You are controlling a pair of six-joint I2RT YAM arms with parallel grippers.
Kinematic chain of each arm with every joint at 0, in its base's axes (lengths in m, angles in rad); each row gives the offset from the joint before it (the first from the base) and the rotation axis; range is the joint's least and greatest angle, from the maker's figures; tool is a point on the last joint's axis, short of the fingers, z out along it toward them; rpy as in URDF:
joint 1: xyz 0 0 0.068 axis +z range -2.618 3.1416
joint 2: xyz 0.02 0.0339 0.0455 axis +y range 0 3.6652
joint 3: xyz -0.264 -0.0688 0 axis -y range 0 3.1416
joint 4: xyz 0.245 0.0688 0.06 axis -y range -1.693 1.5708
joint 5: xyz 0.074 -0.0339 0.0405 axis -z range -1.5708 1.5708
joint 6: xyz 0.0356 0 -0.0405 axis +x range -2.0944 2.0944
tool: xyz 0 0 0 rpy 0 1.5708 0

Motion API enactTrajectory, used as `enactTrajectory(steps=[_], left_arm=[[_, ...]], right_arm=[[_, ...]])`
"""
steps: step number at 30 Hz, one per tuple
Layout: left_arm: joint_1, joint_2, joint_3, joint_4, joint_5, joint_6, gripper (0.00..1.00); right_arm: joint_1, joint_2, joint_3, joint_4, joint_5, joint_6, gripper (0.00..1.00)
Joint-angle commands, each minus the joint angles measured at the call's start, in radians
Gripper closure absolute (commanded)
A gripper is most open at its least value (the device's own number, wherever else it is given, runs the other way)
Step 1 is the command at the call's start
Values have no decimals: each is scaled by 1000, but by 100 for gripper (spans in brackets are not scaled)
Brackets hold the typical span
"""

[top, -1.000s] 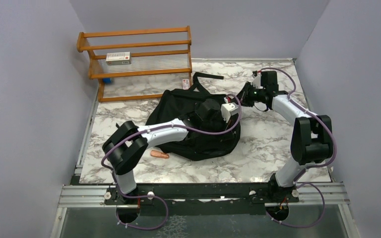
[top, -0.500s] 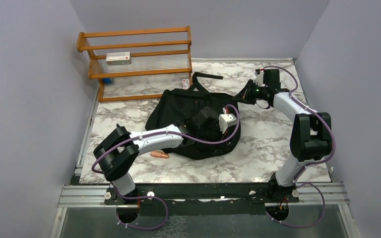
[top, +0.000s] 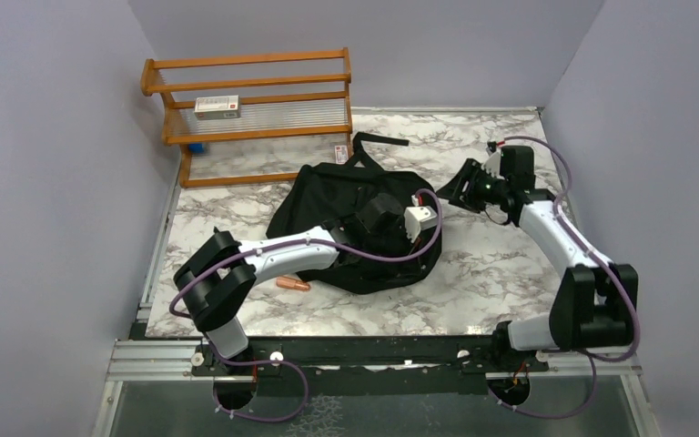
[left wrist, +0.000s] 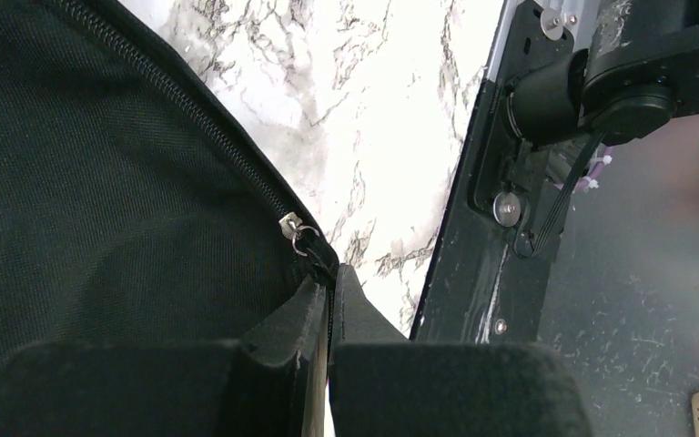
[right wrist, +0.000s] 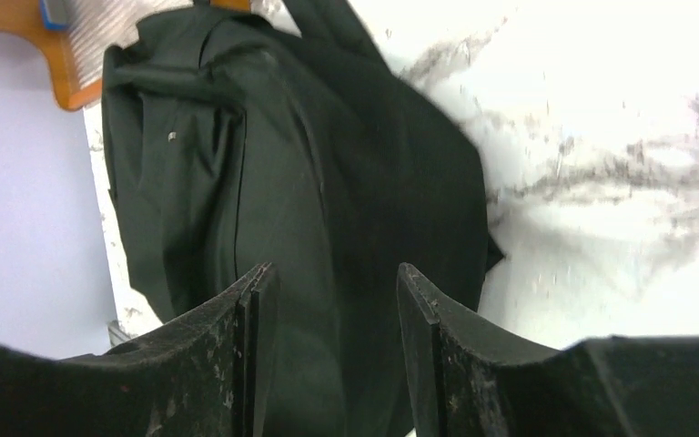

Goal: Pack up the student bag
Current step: Zip the student bag at the center of the board.

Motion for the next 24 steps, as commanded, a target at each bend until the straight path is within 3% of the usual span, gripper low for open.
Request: enactTrajectory(steps=[1,9,18,20,24], left_arm=[[-6,27,46,15,40,11,100],[-6,57,74,7,70,24,100],[-6,77,96,-1,82,34,100],[-5,75,96,-6,79,38,100],[-3,70,99,-30,82,47,100]], right_arm=[[-4,-153,-108,-102,42,-11,45],[37,-324,-262,-127,-46,67,42],[99,-228,-325,21,-104,127,43],[109,-202,-325,40,-93,128,50],[109,-197,-304,22,-28,105,76]])
